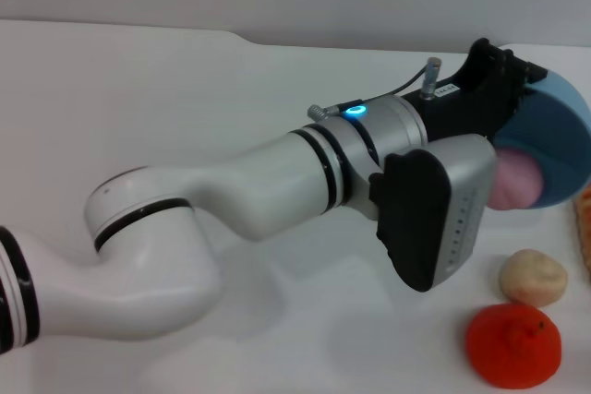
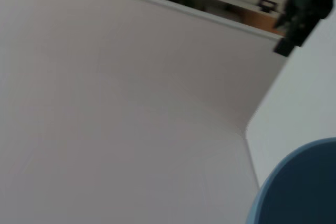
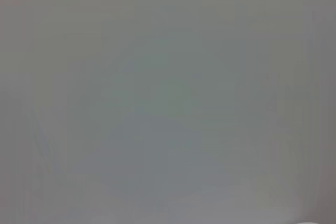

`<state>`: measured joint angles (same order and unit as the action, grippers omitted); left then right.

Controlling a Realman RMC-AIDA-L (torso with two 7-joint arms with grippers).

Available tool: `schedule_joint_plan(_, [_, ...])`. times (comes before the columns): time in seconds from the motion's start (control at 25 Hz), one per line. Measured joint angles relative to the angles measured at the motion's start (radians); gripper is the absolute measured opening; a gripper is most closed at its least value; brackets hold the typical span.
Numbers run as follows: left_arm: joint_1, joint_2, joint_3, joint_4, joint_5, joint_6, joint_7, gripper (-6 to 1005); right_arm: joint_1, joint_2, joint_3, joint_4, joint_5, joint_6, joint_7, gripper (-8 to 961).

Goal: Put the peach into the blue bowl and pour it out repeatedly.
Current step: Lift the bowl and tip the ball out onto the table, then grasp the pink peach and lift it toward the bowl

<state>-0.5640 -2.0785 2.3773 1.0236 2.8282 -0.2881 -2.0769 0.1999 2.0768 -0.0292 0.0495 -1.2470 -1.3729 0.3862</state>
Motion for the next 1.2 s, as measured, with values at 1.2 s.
schedule_joint_plan(1.2, [-0.003,0.0,0.157,-0.14,-0.417,-0.384,0.112,-2,0.018,-0.002,0.005,0.048,-0.003,-0.005,0.064,678])
